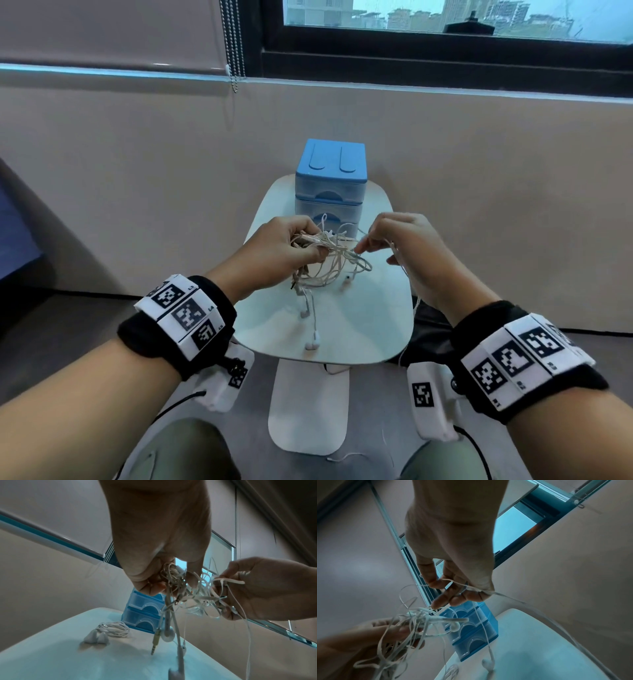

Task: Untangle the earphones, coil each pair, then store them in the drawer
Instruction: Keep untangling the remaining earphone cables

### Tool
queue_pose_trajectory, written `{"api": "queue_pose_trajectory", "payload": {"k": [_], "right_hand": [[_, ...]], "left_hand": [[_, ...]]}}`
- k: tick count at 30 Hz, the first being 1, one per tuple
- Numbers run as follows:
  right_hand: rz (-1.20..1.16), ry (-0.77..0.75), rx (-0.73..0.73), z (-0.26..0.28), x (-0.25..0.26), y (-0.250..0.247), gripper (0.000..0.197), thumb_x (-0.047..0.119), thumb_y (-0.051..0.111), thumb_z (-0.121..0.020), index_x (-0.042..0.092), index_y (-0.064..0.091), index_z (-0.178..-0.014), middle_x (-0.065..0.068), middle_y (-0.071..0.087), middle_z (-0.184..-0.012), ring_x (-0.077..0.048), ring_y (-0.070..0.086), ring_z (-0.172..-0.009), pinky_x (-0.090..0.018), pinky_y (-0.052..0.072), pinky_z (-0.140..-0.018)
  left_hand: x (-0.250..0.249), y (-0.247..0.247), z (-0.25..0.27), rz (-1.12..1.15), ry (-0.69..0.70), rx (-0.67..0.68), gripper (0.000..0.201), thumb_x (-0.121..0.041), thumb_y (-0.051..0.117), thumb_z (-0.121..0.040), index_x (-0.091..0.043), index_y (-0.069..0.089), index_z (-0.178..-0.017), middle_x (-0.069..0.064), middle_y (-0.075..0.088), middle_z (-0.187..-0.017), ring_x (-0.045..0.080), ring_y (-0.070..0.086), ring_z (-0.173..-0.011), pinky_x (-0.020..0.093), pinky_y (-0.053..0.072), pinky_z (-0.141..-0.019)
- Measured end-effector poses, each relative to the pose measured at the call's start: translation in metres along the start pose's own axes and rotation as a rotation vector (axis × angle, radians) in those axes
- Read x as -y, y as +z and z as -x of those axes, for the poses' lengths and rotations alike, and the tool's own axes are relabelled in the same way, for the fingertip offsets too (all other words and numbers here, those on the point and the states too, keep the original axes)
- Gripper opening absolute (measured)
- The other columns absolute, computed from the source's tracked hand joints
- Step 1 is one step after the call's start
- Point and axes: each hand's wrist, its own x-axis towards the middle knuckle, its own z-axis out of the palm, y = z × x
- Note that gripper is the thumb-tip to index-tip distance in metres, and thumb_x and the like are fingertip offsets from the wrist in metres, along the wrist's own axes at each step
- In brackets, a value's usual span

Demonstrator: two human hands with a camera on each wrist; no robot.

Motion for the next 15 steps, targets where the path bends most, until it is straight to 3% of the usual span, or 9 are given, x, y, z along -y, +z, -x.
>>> {"api": "queue_pose_trajectory", "payload": {"k": [2,4,6,8,11,15], "right_hand": [[0.115,0.043,-0.067,0.000,-0.007,-0.001,0.016,0.017,0.051,-0.071,0.011,0.048,-0.058,-0.009,0.052,-0.058,-0.020,0.043,-0.063,-0.032,0.030,-0.064],[0.129,0.077,-0.152,0.000,-0.013,-0.004,0.014,0.022,0.047,-0.059,0.010,0.041,-0.059,-0.006,0.032,-0.057,-0.020,0.030,-0.060,-0.041,0.027,-0.065],[0.129,0.110,-0.168,-0.002,-0.020,-0.008,0.016,0.023,0.048,-0.056,0.011,0.038,-0.060,-0.004,0.028,-0.057,-0.020,0.026,-0.057,-0.041,0.029,-0.068],[0.161,0.146,-0.112,-0.002,-0.023,-0.009,0.019,0.027,0.052,-0.061,0.012,0.041,-0.057,-0.002,0.033,-0.053,-0.018,0.030,-0.048,-0.041,0.033,-0.067],[0.206,0.132,-0.041,-0.005,-0.031,-0.009,0.033,0.030,0.065,-0.082,0.011,0.059,-0.055,0.002,0.050,-0.049,-0.013,0.045,-0.042,-0.036,0.041,-0.067],[0.186,0.003,-0.072,-0.009,-0.030,-0.006,0.002,0.014,0.072,-0.086,0.014,0.072,-0.084,-0.003,0.069,-0.077,-0.013,0.055,-0.048,-0.027,0.041,-0.060]], "left_hand": [[0.001,0.001,0.001,0.073,-0.024,0.036,0.009,-0.007,0.074,-0.093,-0.012,0.071,-0.099,0.001,0.071,-0.082,0.013,0.062,-0.069,0.029,0.052,-0.067],[0.003,0.002,0.002,0.135,-0.049,0.072,0.011,-0.004,0.070,-0.095,-0.013,0.070,-0.102,0.007,0.071,-0.086,0.015,0.062,-0.071,0.024,0.048,-0.064],[0.004,0.002,0.003,0.162,-0.060,0.085,0.010,-0.005,0.067,-0.097,-0.013,0.068,-0.103,0.012,0.074,-0.091,0.016,0.062,-0.072,0.020,0.047,-0.062],[0.005,0.005,0.004,0.165,-0.058,0.079,0.008,-0.005,0.068,-0.096,-0.009,0.066,-0.103,0.006,0.074,-0.087,0.016,0.061,-0.072,0.019,0.047,-0.062],[0.008,0.010,0.005,0.176,-0.043,0.077,0.013,-0.005,0.074,-0.092,-0.008,0.065,-0.099,-0.002,0.067,-0.077,0.015,0.058,-0.072,0.021,0.048,-0.063],[0.009,0.014,0.008,0.152,-0.029,0.097,0.018,-0.006,0.079,-0.087,-0.013,0.064,-0.092,-0.005,0.063,-0.077,0.011,0.054,-0.073,0.022,0.045,-0.068]]}}
